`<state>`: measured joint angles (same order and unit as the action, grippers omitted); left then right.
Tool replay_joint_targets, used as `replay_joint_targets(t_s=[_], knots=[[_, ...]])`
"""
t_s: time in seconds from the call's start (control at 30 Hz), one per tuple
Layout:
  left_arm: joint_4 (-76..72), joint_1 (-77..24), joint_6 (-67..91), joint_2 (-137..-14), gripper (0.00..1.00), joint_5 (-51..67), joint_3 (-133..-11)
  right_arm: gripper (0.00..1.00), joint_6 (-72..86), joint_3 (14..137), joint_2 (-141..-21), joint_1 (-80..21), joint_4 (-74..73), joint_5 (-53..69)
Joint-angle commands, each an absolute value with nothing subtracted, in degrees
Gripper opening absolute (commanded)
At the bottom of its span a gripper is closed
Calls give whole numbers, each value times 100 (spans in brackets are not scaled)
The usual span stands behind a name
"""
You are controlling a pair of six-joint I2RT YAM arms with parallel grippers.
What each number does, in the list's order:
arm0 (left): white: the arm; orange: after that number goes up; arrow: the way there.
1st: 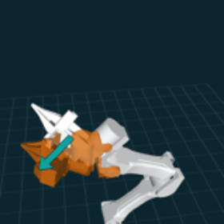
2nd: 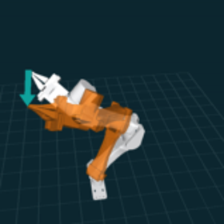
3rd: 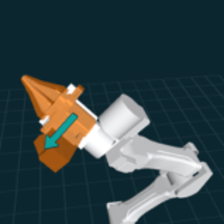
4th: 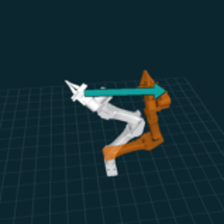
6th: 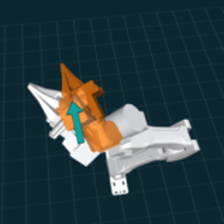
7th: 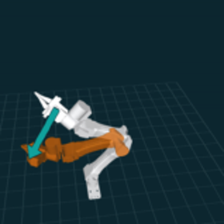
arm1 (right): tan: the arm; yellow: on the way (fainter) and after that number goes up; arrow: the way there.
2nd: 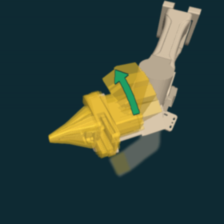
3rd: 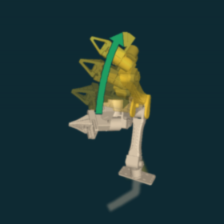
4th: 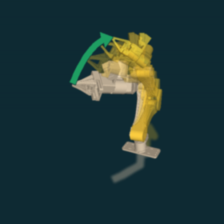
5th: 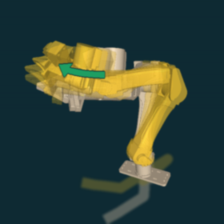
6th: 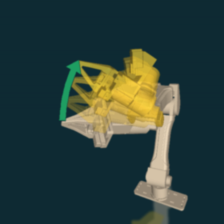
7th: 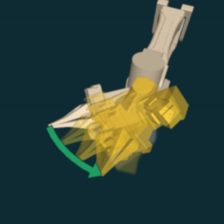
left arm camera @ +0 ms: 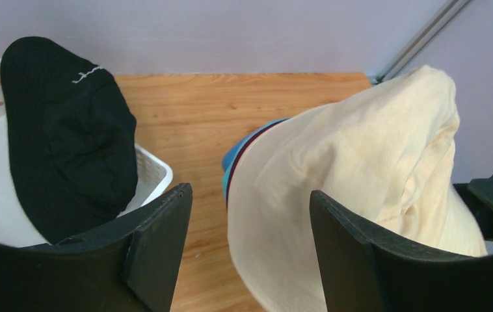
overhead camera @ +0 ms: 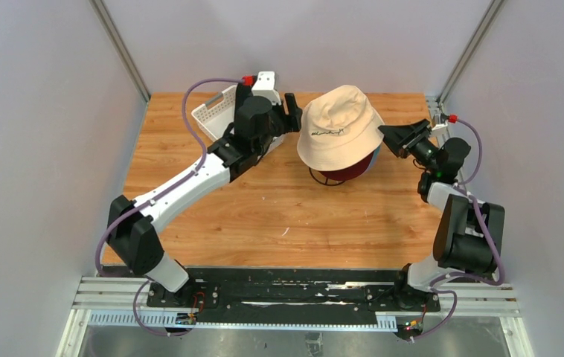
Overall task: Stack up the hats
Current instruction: Stack the hat on the hat.
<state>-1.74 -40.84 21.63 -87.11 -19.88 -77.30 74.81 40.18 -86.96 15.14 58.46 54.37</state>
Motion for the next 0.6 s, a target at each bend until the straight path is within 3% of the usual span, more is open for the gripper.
replay_joint_targets(t_s=[0.0, 0.33, 0.43, 0.57], knots=[[-246, -3958, 2135, -9127, 71, -1604, -8511, 49, 8045, 3980, -8957, 1364, 6856, 5588], [-307, -3946, 2163, -9727, 70, -1304, -9136, 44, 8824, 4072, -9499, 1179, 8139, 5538], [-376, -3946, 2171, -9763, 70, -1282, -9077, 31, 8779, 4070, -9449, 1182, 8080, 5539], [-393, -3946, 2194, -9838, 69, -1213, -9058, 6, 8523, 4019, -9276, 1196, 7723, 5558]])
